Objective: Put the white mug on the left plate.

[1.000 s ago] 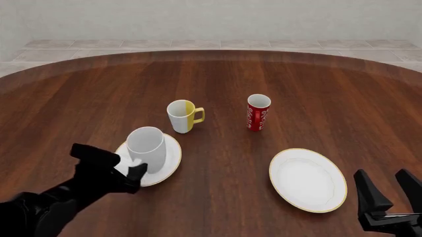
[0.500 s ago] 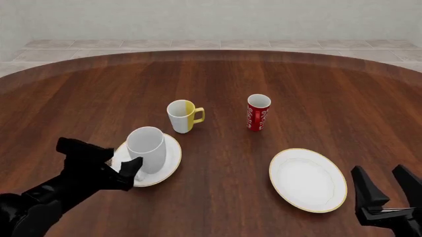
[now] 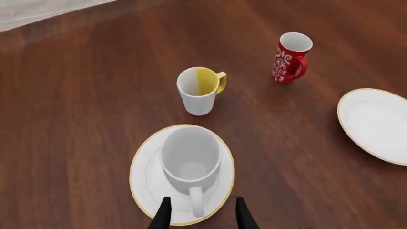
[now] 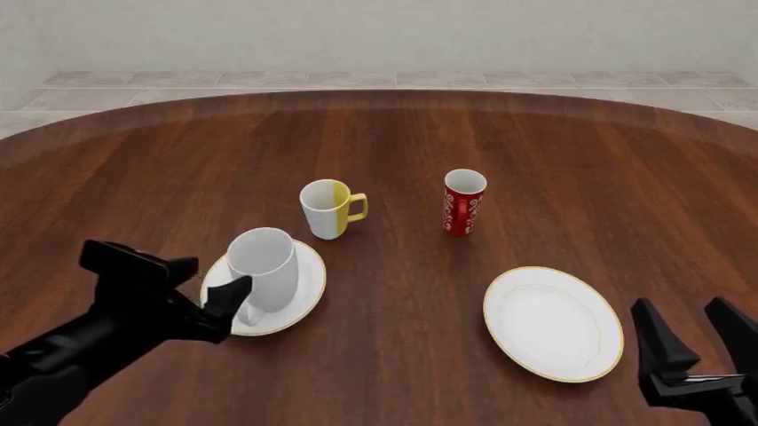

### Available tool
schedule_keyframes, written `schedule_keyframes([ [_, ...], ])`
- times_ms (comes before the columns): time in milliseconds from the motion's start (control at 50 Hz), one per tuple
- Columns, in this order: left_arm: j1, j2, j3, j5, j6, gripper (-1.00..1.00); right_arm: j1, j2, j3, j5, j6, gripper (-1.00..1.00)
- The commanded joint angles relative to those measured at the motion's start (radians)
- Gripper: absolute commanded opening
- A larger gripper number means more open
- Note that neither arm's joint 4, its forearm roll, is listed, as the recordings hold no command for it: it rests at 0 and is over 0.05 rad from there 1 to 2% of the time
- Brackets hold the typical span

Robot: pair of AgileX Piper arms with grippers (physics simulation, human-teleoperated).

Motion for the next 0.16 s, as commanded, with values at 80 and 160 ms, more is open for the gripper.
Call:
schedule_keyframes([
  [80, -0.021, -0.078, -0.024, 0.069, -0.004, 1.00, -0.002, -0.080, 0.000, 0.078, 0.003, 1.00],
  [160, -0.032, -0.122, -0.039, 0.109, -0.009, 1.00, -0.002, -0.099, 0.000, 0.096, 0.004, 1.00],
])
